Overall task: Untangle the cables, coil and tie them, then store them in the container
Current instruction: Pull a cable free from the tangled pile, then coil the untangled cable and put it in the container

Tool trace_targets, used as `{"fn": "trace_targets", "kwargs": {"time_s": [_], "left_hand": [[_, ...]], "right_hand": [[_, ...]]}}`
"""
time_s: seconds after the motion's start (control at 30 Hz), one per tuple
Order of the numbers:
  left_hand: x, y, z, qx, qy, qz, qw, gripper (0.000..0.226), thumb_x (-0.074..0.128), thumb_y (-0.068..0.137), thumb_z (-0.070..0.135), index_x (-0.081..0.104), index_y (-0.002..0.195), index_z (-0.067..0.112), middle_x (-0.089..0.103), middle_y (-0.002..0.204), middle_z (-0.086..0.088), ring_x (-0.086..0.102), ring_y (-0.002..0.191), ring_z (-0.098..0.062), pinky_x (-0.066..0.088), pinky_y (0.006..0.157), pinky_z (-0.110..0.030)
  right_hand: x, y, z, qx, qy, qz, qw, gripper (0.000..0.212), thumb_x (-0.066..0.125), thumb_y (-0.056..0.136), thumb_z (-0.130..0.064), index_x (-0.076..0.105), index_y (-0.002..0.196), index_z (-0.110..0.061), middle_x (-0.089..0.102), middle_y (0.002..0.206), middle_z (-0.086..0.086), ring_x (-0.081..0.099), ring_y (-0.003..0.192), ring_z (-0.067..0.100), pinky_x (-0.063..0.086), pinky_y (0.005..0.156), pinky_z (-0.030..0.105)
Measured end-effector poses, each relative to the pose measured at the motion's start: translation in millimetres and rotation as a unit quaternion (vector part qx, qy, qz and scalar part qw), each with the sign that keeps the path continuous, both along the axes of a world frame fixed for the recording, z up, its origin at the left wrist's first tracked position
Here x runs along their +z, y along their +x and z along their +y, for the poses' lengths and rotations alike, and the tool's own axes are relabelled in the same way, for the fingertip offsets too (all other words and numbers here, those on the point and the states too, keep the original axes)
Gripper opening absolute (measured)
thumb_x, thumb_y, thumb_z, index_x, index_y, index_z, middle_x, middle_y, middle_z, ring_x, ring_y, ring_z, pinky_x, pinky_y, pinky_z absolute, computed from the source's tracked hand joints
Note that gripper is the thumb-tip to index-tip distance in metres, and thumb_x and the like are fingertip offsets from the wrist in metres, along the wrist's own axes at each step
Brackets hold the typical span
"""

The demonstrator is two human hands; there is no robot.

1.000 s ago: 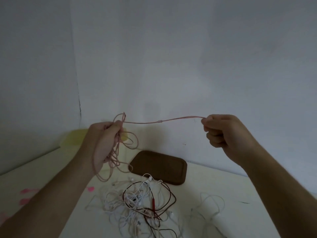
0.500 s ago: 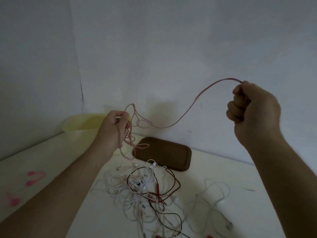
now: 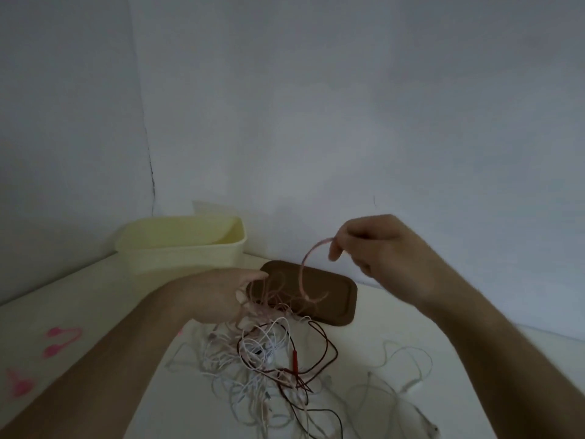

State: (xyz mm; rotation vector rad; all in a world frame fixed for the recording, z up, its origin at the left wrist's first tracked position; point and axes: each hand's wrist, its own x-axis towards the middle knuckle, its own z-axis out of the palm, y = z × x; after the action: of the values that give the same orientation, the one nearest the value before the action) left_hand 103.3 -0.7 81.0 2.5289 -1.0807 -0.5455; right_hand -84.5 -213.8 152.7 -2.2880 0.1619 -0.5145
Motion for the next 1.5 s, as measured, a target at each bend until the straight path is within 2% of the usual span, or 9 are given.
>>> {"fn": "trace_targets", "kwargs": {"time_s": [0.13, 0.27, 0.53, 0.67, 0.8, 1.03, 1.2, 1.27, 1.5], "left_hand": [[25.5, -16.7, 14.1, 0.02, -0.147, -0.036, 0.988, 0.038, 0.068, 0.094, 0.056, 0.063, 0.131, 0.05, 0.059, 0.144, 0.023, 0.056, 0.133, -0.002, 0.045, 0.112, -0.035], [35.6, -43.8, 14.3, 0.014, -0.391, 0.19, 0.901, 0.05, 0.058, 0.094, 0.067, 0.082, 0.1, 0.023, 0.081, 0.101, -0.007, 0.077, 0.097, -0.026, 0.055, 0.1, -0.052], [2.9, -35.8, 54.2, 0.023, -0.484, 0.289, 0.826, 0.029, 0.06, 0.097, 0.016, 0.075, 0.105, -0.008, 0.069, 0.076, -0.022, 0.065, 0.056, -0.025, 0.054, 0.052, -0.03], [-11.6, -37.6, 53.7, 0.086, -0.626, 0.327, 0.703, 0.023, 0.057, 0.095, 0.011, 0.073, 0.1, -0.004, 0.073, 0.093, -0.031, 0.075, 0.079, -0.035, 0.062, 0.065, -0.036], [-18.7, -38.5, 54.9, 0.107, -0.73, 0.341, 0.582, 0.016, 0.05, 0.099, 0.003, 0.06, 0.11, -0.004, 0.074, 0.106, -0.031, 0.075, 0.101, -0.038, 0.063, 0.082, -0.036], [-29.0, -17.7, 67.6, 0.273, -0.657, 0.14, 0.688, 0.067, 0.081, 0.076, 0.006, 0.055, 0.135, 0.025, 0.072, 0.13, 0.0, 0.064, 0.128, -0.013, 0.045, 0.108, -0.036], [-21.6, -35.6, 49.7, 0.118, -0.488, 0.16, 0.85, 0.024, 0.058, 0.104, 0.034, 0.078, 0.112, 0.023, 0.079, 0.11, 0.006, 0.074, 0.107, -0.012, 0.054, 0.094, -0.037], [-22.4, -37.8, 41.3, 0.076, -0.474, 0.257, 0.839, 0.038, 0.049, 0.106, 0.033, 0.074, 0.106, 0.004, 0.077, 0.087, -0.016, 0.075, 0.076, -0.036, 0.062, 0.073, -0.045], [-44.3, -17.4, 51.5, 0.024, -0.506, 0.419, 0.753, 0.03, 0.061, 0.099, 0.023, 0.071, 0.097, -0.005, 0.034, 0.057, 0.001, 0.03, 0.047, -0.011, 0.043, 0.061, -0.032]], "right_hand": [[-8.4, 12.5, 28.5, 0.015, -0.206, 0.006, 0.978, 0.023, 0.057, 0.106, -0.026, 0.076, 0.094, -0.031, 0.066, 0.071, -0.019, 0.061, 0.065, 0.001, 0.049, 0.063, 0.021], [-22.0, 37.7, 57.1, 0.091, -0.255, -0.075, 0.96, 0.02, 0.06, 0.099, -0.032, 0.079, 0.102, -0.035, 0.059, 0.091, -0.012, 0.062, 0.083, 0.01, 0.055, 0.074, 0.042], [-68.1, 75.5, 94.9, 0.08, -0.041, -0.122, 0.988, 0.029, 0.074, 0.098, -0.015, 0.065, 0.117, -0.035, 0.051, 0.123, -0.016, 0.061, 0.111, 0.006, 0.057, 0.087, 0.022], [-78.1, 76.6, 117.3, 0.169, 0.315, 0.005, 0.934, 0.041, 0.07, 0.097, -0.029, 0.054, 0.135, -0.027, 0.072, 0.124, 0.002, 0.074, 0.109, 0.015, 0.059, 0.098, 0.037], [-80.3, 77.6, 122.1, 0.21, 0.187, 0.075, 0.957, 0.019, 0.069, 0.101, -0.025, 0.064, 0.119, -0.025, 0.078, 0.08, 0.005, 0.071, 0.063, 0.017, 0.054, 0.071, 0.034], [-71.6, 78.7, 86.8, 0.093, -0.117, -0.007, 0.989, 0.022, 0.06, 0.104, -0.029, 0.062, 0.083, -0.035, 0.063, 0.066, -0.011, 0.054, 0.059, 0.006, 0.045, 0.063, 0.033], [-73.0, 85.1, 81.8, 0.095, -0.199, -0.009, 0.975, 0.015, 0.059, 0.102, -0.033, 0.063, 0.088, -0.038, 0.07, 0.079, -0.016, 0.064, 0.078, 0.007, 0.055, 0.072, 0.037], [-73.8, 85.9, 80.3, 0.105, -0.193, -0.022, 0.975, 0.02, 0.06, 0.102, -0.034, 0.063, 0.083, -0.038, 0.067, 0.073, -0.016, 0.063, 0.071, 0.009, 0.054, 0.067, 0.039], [-77.6, 92.4, 67.2, 0.085, -0.076, -0.072, 0.991, 0.018, 0.058, 0.101, -0.035, 0.068, 0.086, -0.031, 0.075, 0.077, -0.001, 0.073, 0.074, 0.022, 0.061, 0.071, 0.05]]}}
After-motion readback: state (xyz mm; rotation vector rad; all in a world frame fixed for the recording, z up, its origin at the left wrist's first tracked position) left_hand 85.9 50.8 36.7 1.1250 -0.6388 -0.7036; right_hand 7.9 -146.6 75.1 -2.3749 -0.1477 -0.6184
